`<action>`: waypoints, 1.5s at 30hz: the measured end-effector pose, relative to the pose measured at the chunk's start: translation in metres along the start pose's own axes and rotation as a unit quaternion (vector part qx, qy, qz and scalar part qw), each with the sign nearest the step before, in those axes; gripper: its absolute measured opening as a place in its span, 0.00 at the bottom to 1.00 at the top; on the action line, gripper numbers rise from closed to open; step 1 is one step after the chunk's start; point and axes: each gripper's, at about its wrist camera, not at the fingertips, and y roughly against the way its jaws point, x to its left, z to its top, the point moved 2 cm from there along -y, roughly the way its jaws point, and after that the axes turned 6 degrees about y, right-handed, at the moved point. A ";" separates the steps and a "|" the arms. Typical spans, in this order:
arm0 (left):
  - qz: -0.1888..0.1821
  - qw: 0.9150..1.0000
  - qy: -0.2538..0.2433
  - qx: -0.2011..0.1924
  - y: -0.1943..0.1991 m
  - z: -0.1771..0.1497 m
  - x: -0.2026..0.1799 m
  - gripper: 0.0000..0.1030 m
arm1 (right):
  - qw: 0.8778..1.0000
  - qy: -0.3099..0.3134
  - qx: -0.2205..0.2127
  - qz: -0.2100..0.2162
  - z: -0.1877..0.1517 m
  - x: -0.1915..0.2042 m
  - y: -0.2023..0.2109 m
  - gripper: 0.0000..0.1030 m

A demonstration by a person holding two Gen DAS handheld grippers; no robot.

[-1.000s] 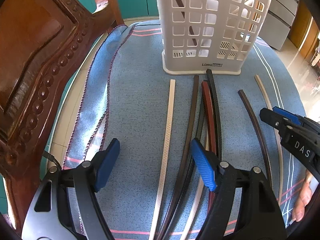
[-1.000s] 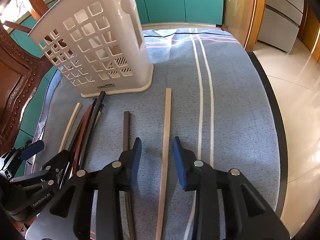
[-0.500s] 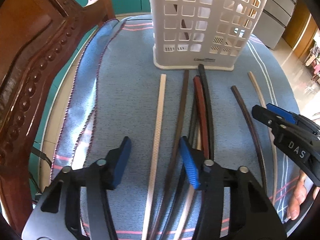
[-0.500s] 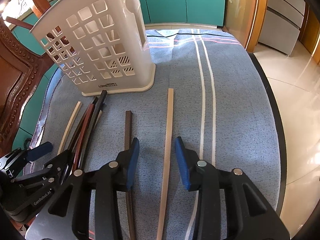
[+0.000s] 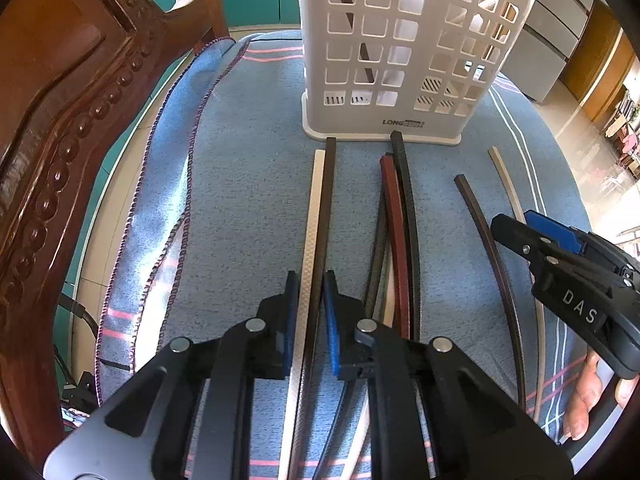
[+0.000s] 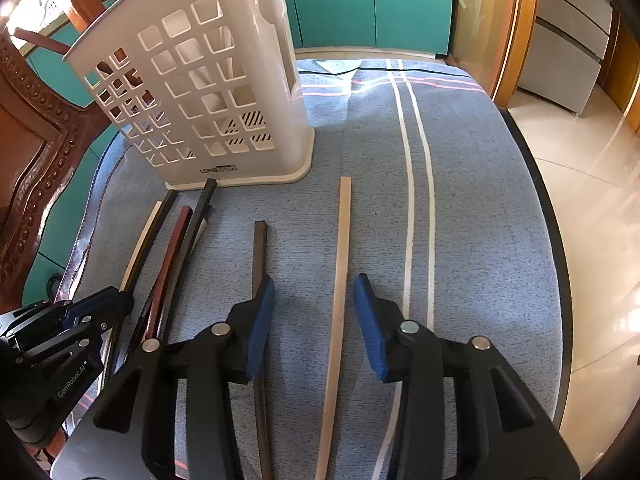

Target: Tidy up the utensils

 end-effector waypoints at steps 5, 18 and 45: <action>0.005 1.000 -0.002 -0.001 -0.001 0.000 -0.001 0.18 | 1.000 0.006 -0.001 -0.004 0.000 0.002 -0.001 0.43; 0.013 1.000 -0.001 -0.001 -0.003 0.002 0.001 0.34 | 1.000 0.014 -0.003 -0.011 0.000 0.003 0.000 0.43; -0.005 1.000 0.026 -0.003 -0.012 0.018 0.013 0.43 | 1.000 -0.007 0.007 0.006 0.004 -0.004 -0.003 0.43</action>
